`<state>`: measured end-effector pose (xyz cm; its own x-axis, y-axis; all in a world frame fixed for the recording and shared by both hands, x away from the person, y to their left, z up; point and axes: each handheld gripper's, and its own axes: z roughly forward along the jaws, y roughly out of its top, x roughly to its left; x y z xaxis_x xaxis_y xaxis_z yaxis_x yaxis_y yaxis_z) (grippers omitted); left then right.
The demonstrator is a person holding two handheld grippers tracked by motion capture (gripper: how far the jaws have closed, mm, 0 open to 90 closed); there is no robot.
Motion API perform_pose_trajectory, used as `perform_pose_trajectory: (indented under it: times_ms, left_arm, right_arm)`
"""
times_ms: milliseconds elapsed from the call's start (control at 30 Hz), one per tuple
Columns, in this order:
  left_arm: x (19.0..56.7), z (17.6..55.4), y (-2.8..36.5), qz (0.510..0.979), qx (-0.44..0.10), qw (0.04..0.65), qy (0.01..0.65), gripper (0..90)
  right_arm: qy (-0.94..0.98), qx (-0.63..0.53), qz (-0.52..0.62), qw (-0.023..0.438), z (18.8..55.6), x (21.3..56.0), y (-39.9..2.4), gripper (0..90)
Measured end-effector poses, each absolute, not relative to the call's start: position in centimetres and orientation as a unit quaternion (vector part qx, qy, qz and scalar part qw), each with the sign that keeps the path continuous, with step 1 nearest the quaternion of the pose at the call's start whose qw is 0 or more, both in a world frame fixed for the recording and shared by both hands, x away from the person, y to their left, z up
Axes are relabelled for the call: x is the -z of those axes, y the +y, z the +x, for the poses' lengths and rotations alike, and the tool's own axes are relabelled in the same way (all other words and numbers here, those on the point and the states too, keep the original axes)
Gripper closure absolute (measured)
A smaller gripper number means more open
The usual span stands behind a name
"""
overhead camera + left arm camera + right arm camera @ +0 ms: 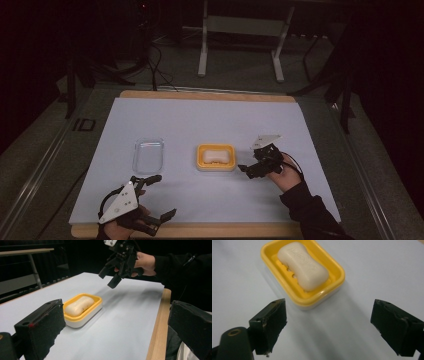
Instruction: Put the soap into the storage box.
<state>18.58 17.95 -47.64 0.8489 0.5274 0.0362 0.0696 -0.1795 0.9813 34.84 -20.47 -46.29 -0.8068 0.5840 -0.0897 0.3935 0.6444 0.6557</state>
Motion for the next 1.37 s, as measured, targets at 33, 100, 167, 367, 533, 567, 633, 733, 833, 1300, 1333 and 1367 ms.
perform_pose_trajectory:
  times_ms: [33, 100, 167, 367, 533, 567, 633, 733, 833, 1300, 1333, 1367]
  left_arm:
    - [47.6, 18.6, 17.9, 0.746, -0.189, 0.607, 0.2, 1.1]
    - [47.6, 18.6, 17.9, 0.745, -0.189, 0.607, 0.202, 1.1]
    - [47.6, 18.5, 18.0, 0.746, -0.19, 0.606, 0.202, 1.1]
    - [47.6, 18.5, 18.0, 0.745, -0.19, 0.607, 0.203, 1.1]
    - [47.6, 18.5, 18.0, 0.745, -0.189, 0.607, 0.202, 1.1]
    - [47.6, 18.5, 18.0, 0.745, -0.189, 0.607, 0.202, 1.1]
    - [47.6, 18.5, 17.9, 0.744, -0.189, 0.608, 0.202, 1.1]
    - [47.5, 18.4, 17.9, 0.745, -0.189, 0.607, 0.201, 1.1]
    - [47.5, 18.4, 17.9, 0.746, -0.19, 0.606, 0.201, 1.1]
    - [47.5, 18.5, 17.9, 0.745, -0.189, 0.607, 0.202, 1.1]
    - [47.5, 18.5, 17.9, 0.745, -0.189, 0.607, 0.202, 1.1]
    - [47.5, 18.4, 17.9, 0.745, -0.188, 0.607, 0.202, 1.1]
  right_arm:
    - [0.891, -0.324, 0.28, 0.15, 34.6, 46.3, -20.6, 13.5]
    - [0.889, -0.324, 0.288, 0.149, 34.3, 46.5, -21.0, 13.5]
    - [0.882, -0.33, 0.299, 0.157, 33.9, 46.7, -21.4, 13.7]
    - [0.873, -0.338, 0.316, 0.158, 32.8, 46.9, -22.4, 13.7]
    - [0.874, -0.334, 0.318, 0.153, 31.8, 47.3, -22.9, 13.7]
    - [0.875, -0.331, 0.317, 0.156, 31.6, 47.3, -23.0, 13.7]
    - [0.873, -0.332, 0.322, 0.155, 31.3, 47.4, -23.2, 13.7]
    - [0.868, -0.336, 0.329, 0.156, 31.0, 47.5, -23.6, 13.7]
    - [0.863, -0.345, 0.334, 0.156, 30.7, 47.6, -24.0, 13.7]
    - [0.864, -0.336, 0.338, 0.162, 30.8, 48.1, -24.6, 13.7]
    - [0.865, -0.334, 0.338, 0.161, 30.8, 48.1, -24.6, 13.7]
    - [0.865, -0.334, 0.339, 0.159, 30.9, 48.1, -24.6, 13.6]
